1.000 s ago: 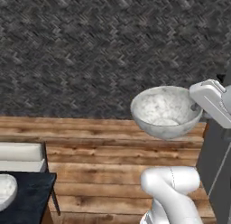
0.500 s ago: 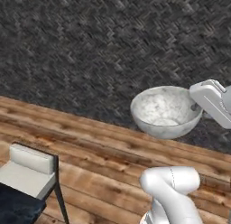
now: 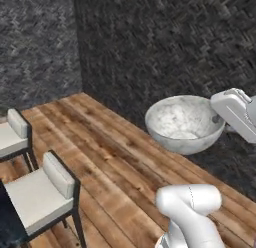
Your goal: Take the smaller bowl and place it next to the appetizer plate on the dining counter , and place the larger bowl next to the plate with cooked food.
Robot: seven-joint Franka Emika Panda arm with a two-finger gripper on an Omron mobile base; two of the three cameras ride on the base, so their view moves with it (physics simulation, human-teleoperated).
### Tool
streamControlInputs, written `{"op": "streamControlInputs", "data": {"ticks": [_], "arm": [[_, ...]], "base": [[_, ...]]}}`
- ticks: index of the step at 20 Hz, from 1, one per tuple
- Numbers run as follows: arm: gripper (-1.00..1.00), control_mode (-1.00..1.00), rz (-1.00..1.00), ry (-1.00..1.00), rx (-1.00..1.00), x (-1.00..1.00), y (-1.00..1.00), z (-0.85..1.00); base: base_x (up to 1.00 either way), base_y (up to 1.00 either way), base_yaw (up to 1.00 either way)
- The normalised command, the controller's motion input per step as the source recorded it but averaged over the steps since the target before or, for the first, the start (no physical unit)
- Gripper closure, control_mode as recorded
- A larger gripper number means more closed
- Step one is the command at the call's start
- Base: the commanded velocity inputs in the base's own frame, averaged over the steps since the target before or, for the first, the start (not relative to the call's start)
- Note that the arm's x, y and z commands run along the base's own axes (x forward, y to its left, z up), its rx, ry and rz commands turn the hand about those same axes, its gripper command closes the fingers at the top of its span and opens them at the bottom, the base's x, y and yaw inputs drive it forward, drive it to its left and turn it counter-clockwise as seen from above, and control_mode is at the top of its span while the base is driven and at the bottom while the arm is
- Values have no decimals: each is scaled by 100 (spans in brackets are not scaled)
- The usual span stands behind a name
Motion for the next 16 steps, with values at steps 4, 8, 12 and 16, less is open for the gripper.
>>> {"op": "streamControlInputs", "data": {"ticks": [4,8,12,16], "arm": [[100,100,0,0,0,0,0,0],[100,100,0,0,0,0,0,0],[100,100,0,0,0,0,0,0],[100,100,0,0,0,0,0,0]], "base": [[100,-47,69],[100,-55,64],[100,-55,62],[100,-56,64]]}}
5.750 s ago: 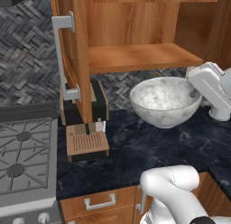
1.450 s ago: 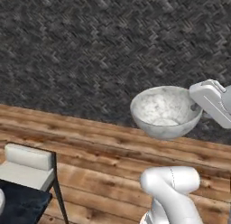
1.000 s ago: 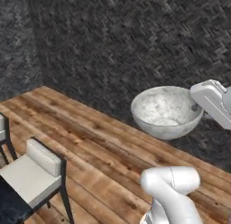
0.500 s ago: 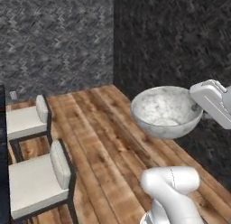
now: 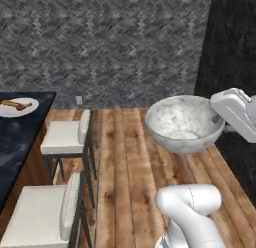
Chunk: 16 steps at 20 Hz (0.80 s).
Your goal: Take the smaller bowl and place it next to the appetizer plate on the dining counter , and place the larger bowl next to the plate with cooked food.
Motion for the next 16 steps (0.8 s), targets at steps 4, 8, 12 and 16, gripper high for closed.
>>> {"op": "streamControlInputs", "data": {"ticks": [4,8,12,16], "arm": [[100,100,0,0,0,0,0,0],[100,100,0,0,0,0,0,0],[100,100,0,0,0,0,0,0],[100,100,0,0,0,0,0,0]], "base": [[100,-60,65],[100,-68,63],[100,-90,56],[91,-90,56]]}}
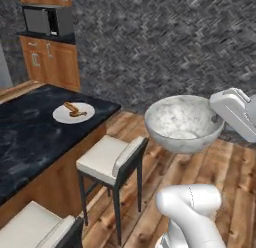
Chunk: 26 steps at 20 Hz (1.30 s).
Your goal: Take the smaller bowl and place it next to the appetizer plate on the dining counter , and place the larger bowl next to the plate with cooked food.
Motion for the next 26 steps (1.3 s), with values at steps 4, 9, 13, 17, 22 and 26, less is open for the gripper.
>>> {"op": "streamControlInputs", "data": {"ticks": [4,9,13,17,22,26], "arm": [[100,100,0,0,0,0,0,0],[100,100,0,0,0,0,0,0],[100,100,0,0,0,0,0,0],[100,100,0,0,0,0,0,0],[100,100,0,0,0,0,0,0],[100,100,0,0,0,0,0,0]], "base": [[49,-85,62],[10,-46,81],[7,-38,87],[42,-71,71],[27,-81,12],[39,-38,0]]}}
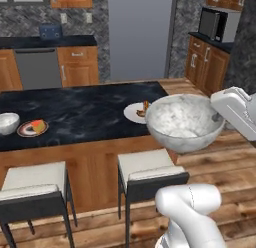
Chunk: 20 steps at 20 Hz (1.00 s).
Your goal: Take the smaller bowl and place it next to the appetizer plate on the dining counter , and place the larger bowl next to the plate with cooked food.
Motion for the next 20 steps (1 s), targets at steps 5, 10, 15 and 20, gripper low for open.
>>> {"op": "streamControlInputs", "data": {"ticks": [5,10,15,20], "arm": [[100,100,0,0,0,0,0,0],[100,100,0,0,0,0,0,0],[100,100,0,0,0,0,0,0],[100,-100,0,13,-7,25,19,2]], "base": [[97,22,0],[23,8,0],[0,0,0],[2,3,0]]}}
